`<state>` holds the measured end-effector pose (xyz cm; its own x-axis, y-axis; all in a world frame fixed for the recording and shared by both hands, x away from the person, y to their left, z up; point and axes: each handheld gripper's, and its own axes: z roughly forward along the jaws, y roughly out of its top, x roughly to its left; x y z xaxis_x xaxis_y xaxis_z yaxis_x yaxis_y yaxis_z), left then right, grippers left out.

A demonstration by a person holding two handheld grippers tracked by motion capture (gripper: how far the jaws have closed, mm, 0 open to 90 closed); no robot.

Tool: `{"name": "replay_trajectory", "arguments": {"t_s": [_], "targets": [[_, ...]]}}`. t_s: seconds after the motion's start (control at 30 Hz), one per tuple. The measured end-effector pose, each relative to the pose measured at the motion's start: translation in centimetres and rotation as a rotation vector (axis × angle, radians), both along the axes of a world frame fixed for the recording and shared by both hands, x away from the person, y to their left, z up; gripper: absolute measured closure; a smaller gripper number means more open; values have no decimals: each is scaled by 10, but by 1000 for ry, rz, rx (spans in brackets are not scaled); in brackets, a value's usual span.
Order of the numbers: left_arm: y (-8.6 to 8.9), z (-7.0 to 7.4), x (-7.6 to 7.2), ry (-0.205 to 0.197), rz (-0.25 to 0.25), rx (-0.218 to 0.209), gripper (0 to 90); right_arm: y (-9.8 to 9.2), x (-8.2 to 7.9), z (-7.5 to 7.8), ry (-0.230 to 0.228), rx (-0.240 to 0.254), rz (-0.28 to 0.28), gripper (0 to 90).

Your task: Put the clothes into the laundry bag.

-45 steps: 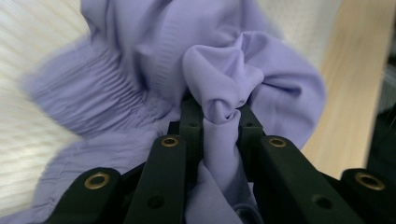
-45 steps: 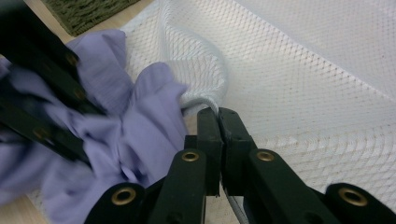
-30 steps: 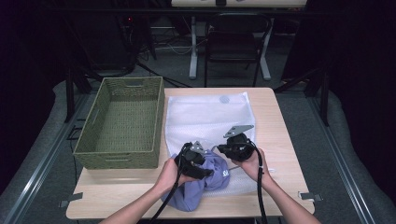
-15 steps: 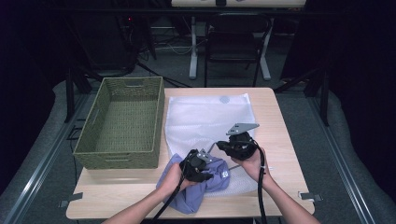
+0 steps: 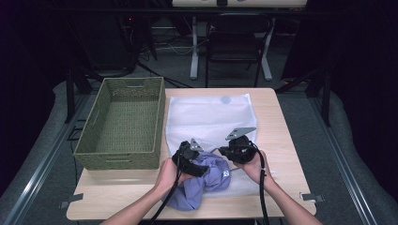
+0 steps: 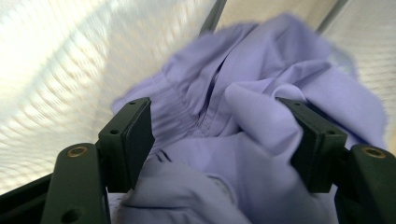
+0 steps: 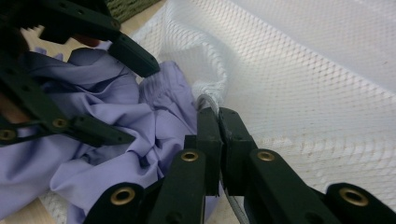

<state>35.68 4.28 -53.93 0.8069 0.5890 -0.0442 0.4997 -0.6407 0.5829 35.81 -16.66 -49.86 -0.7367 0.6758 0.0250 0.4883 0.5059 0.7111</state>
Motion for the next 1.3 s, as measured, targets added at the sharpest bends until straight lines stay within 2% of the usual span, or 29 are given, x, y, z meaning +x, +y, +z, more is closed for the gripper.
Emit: {"name": "replay_trajectory", "arguments": {"t_s": [0.03, 0.1, 0.17, 0.23, 0.3, 0.37, 0.47, 0.6, 0.67, 0.73, 0.83, 0.87, 0.9, 0.97, 1.0, 1.03, 1.13, 1.23, 1.3], "targets": [[-1, -4, 1, 4, -7, 13, 317, 1, 0, -1, 8, -5, 3, 882], [-3, -11, -2, -25, -9, 30, 433, 4, -1, -4, 16, -17, 9, 882], [-6, -12, -5, -41, -53, 47, 596, 6, -1, -6, 16, -29, 16, 882], [-8, -12, -7, -58, -102, 70, 726, 7, -1, -5, -3, -29, 12, 883], [-9, -12, -9, -74, -119, 70, 806, 7, 0, -2, -13, -25, 10, 884], [-6, -9, -10, -78, -133, 50, 837, 7, -1, 2, -22, -16, 5, 884], [-3, 0, -11, -77, -152, 4, 845, 5, -1, 7, -40, -1, -3, 884], [-5, 15, -17, -76, -201, -87, 847, 4, 0, 10, -52, 9, -19, 884], [-9, 19, -22, -72, -239, -103, 847, 4, 2, 9, -47, 9, -25, 884], [-14, 17, -25, -75, -263, -93, 846, 4, 2, 8, -45, 10, -31, 884], [-14, 9, -21, -81, -206, -39, 799, 5, 1, 8, -45, 7, -25, 884], [-12, 8, -18, -87, -160, -33, 717, 5, -1, 7, -41, 5, -23, 884], [-9, 8, -15, -93, -112, -25, 593, 6, -1, 7, -44, 3, -19, 884], [-4, 8, -9, -123, -27, -10, 438, 6, -1, 7, -40, 3, -16, 883], [-1, 7, -5, -110, -3, -14, 373, 6, -1, 6, -35, 4, -16, 883], [2, 5, -1, -95, 4, -2, 357, 6, -1, 5, -30, 5, -17, 884], [7, -8, 8, -20, 8, 11, 368, 7, 1, 3, -17, -3, -10, 884], [8, -14, 10, 26, -15, -1, 486, 8, 1, 0, -4, -16, -6, 884], [7, -15, 10, 17, -44, 14, 580, 9, 1, -1, 0, -17, -3, 884]]}}
